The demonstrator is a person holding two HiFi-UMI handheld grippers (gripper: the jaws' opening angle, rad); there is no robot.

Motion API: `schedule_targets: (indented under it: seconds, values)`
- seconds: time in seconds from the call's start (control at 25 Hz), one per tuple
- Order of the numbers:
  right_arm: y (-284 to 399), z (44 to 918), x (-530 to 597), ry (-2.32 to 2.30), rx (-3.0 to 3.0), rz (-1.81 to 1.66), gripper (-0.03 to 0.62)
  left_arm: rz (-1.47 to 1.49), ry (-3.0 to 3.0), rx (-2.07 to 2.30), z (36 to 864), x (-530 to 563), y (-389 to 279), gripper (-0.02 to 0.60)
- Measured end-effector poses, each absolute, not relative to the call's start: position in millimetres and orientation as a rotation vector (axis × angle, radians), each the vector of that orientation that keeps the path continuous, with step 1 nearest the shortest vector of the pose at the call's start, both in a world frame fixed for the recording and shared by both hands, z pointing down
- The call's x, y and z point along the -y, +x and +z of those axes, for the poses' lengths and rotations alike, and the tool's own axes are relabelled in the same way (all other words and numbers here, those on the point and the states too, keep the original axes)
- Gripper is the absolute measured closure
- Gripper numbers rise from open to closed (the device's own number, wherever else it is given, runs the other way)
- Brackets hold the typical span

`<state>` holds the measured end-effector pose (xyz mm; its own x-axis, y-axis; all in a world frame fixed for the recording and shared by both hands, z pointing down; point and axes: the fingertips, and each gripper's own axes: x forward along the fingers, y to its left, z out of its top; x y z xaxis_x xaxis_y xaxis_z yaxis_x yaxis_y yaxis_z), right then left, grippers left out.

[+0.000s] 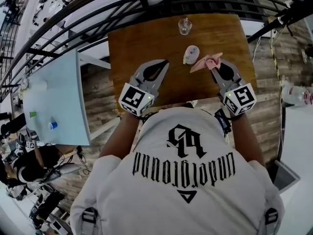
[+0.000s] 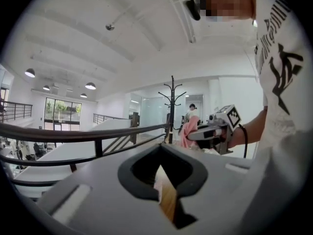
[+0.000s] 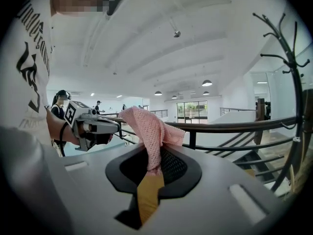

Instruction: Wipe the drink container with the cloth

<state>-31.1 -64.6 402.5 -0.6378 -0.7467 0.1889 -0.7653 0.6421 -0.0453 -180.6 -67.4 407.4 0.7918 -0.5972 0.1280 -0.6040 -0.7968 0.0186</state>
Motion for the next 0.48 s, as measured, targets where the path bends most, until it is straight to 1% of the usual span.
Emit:
schedule_targets:
  seconds: [0.28,0.48]
  values:
    - [-89,404,0,1.315,2.679,0.155,0.551,0.095,2.961,0.859,381,6,-231,0.532]
    - [-98,408,-50,1.355,2.658,0.159,0.551,0.059,2.99,0.806,377,-37,-235,0.532]
